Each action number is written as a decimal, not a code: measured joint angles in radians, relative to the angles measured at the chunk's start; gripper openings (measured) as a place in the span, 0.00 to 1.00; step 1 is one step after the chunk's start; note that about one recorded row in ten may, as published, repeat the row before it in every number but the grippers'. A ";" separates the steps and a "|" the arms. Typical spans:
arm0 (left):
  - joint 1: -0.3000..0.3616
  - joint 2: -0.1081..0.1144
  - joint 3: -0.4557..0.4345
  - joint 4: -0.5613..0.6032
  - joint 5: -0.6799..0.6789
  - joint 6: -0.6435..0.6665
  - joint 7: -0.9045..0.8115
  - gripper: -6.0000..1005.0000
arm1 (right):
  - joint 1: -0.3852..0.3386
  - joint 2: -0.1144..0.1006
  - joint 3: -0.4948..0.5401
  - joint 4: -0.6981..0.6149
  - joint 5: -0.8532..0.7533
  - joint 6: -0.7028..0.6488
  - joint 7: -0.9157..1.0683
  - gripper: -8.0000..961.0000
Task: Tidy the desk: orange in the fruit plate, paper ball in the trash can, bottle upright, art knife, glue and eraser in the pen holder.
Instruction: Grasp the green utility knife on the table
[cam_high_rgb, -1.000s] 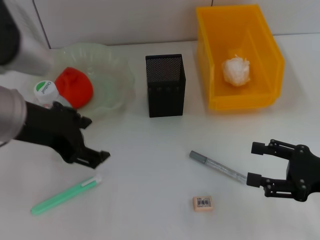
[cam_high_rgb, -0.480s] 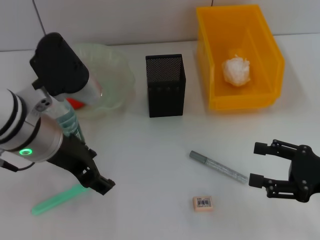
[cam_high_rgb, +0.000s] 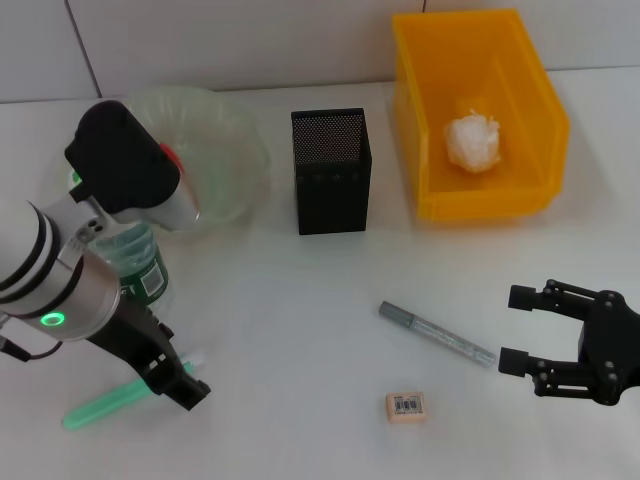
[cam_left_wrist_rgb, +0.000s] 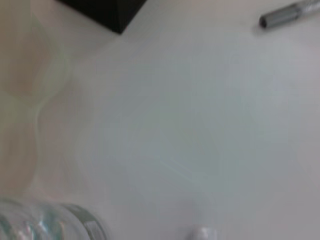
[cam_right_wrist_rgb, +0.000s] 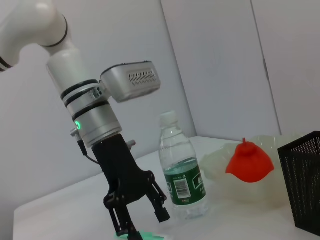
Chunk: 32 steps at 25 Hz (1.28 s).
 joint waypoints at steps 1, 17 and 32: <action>-0.001 0.000 0.004 -0.013 0.007 0.000 -0.001 0.78 | 0.000 0.000 0.000 0.000 0.000 0.000 0.000 0.87; -0.002 -0.003 0.053 -0.035 0.063 -0.017 -0.008 0.76 | -0.005 0.000 -0.002 0.008 -0.013 0.009 -0.012 0.87; -0.008 -0.005 0.075 -0.064 0.080 -0.044 -0.012 0.69 | -0.008 0.000 -0.002 0.011 -0.014 0.005 -0.024 0.87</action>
